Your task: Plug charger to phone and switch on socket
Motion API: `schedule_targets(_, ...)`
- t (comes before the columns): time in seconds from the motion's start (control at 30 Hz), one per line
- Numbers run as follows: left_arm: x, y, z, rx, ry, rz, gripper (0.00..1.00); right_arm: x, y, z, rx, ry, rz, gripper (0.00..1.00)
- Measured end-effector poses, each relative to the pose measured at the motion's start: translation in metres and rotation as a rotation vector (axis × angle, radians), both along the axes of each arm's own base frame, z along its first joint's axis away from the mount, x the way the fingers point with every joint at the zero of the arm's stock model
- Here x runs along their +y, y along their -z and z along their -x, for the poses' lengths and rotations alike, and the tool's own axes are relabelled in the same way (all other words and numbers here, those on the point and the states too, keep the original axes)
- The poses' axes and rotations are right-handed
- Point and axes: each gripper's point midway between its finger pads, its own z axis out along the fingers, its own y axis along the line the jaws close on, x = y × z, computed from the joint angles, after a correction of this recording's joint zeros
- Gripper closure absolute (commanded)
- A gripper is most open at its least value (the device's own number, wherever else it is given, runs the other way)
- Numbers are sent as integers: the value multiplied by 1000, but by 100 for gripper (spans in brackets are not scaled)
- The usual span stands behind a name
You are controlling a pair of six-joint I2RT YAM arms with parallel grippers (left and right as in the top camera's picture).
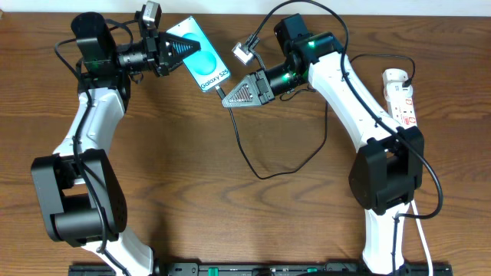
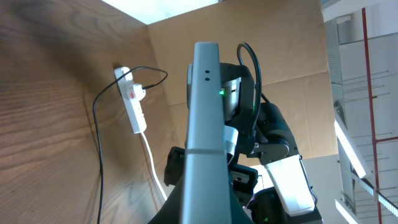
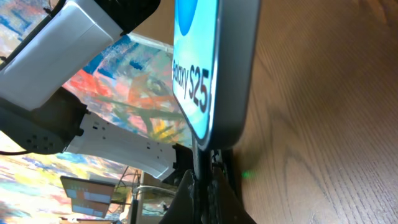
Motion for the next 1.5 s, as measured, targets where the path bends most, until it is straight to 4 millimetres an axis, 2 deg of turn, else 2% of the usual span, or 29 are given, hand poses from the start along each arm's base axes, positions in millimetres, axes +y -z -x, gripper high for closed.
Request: schedule_targets(1.5,1,0,-1,-1,-5,-1,93,0,-2,-2,-9,2,-12,99)
